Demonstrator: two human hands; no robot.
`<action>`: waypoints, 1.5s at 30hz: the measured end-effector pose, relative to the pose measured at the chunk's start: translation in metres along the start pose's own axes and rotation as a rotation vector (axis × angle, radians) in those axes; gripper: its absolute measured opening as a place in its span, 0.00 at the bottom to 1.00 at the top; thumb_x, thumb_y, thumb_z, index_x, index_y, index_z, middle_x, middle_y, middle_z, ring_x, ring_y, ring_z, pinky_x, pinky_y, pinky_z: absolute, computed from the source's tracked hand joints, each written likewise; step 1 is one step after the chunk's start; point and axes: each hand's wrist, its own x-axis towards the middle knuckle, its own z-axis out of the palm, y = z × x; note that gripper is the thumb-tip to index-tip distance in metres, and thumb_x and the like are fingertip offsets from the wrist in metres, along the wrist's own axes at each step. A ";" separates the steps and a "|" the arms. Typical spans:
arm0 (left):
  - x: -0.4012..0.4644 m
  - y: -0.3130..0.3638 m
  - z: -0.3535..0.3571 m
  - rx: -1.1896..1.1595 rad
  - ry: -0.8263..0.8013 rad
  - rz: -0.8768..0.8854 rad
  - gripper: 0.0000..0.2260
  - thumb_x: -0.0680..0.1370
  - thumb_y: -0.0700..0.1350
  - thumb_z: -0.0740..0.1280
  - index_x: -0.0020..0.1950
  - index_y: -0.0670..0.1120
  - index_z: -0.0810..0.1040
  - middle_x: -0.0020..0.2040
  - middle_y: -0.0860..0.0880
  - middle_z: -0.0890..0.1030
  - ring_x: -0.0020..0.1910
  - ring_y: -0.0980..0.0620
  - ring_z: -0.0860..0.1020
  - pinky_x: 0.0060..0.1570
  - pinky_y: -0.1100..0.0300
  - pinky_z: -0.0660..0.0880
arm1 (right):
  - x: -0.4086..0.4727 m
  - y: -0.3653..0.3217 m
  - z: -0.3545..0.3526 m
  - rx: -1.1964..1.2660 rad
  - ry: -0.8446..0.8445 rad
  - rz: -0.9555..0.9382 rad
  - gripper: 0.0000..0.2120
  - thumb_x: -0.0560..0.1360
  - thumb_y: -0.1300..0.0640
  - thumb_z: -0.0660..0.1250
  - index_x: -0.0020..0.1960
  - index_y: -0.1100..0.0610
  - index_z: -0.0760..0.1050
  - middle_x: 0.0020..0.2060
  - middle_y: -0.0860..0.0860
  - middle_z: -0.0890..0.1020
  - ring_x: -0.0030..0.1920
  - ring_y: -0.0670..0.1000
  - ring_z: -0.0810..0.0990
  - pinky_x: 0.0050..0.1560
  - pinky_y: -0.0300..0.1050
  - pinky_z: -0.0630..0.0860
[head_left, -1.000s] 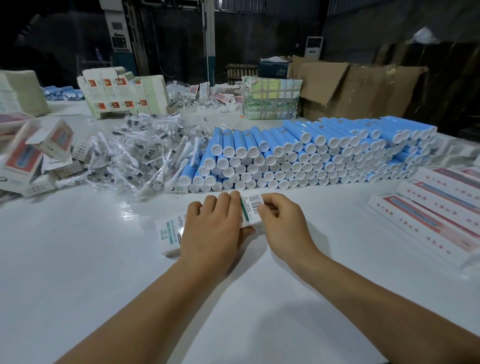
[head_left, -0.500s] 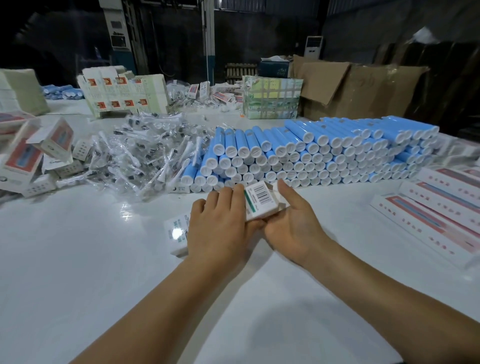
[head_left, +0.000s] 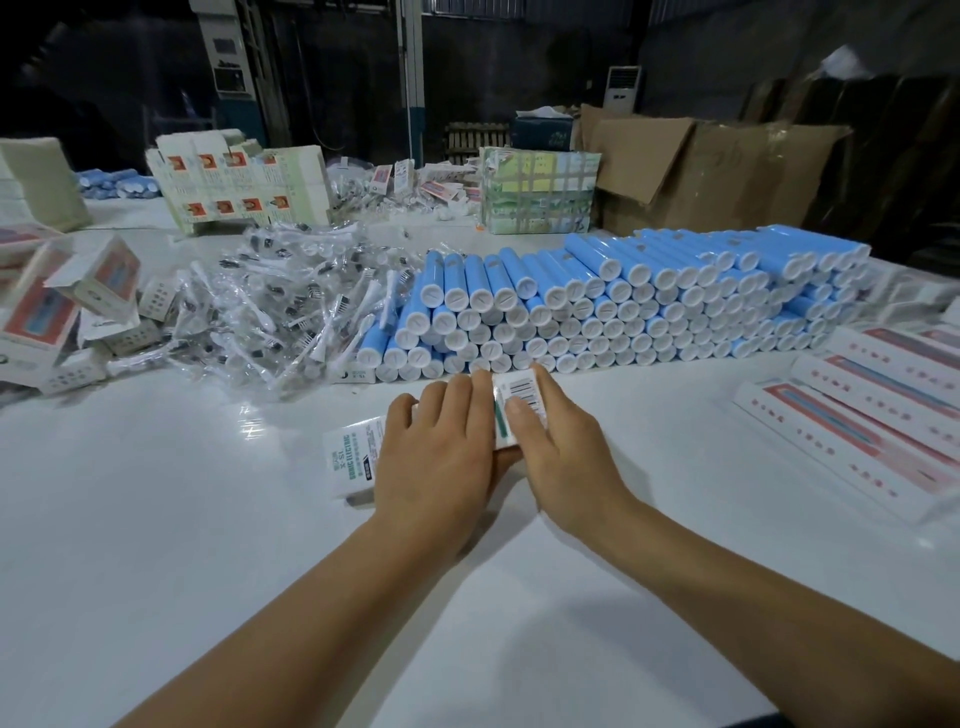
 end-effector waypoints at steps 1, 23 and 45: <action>0.000 -0.001 0.001 0.005 -0.008 0.001 0.27 0.78 0.57 0.58 0.64 0.36 0.75 0.54 0.41 0.80 0.49 0.41 0.78 0.47 0.49 0.75 | 0.001 -0.002 -0.001 0.223 -0.026 0.109 0.20 0.82 0.53 0.54 0.72 0.59 0.65 0.59 0.55 0.79 0.58 0.52 0.79 0.62 0.51 0.74; -0.003 -0.002 0.003 0.007 0.066 0.028 0.27 0.74 0.56 0.70 0.64 0.36 0.74 0.54 0.41 0.79 0.48 0.41 0.77 0.47 0.48 0.72 | 0.008 0.012 -0.002 0.640 0.025 0.160 0.18 0.82 0.63 0.52 0.63 0.45 0.71 0.42 0.46 0.85 0.43 0.44 0.83 0.39 0.39 0.79; -0.001 -0.008 -0.002 0.032 0.101 0.044 0.29 0.77 0.58 0.55 0.62 0.35 0.74 0.51 0.40 0.79 0.46 0.40 0.78 0.43 0.48 0.74 | -0.006 0.011 0.005 -0.023 0.000 -0.065 0.24 0.81 0.55 0.58 0.76 0.54 0.58 0.54 0.40 0.75 0.48 0.25 0.73 0.47 0.22 0.70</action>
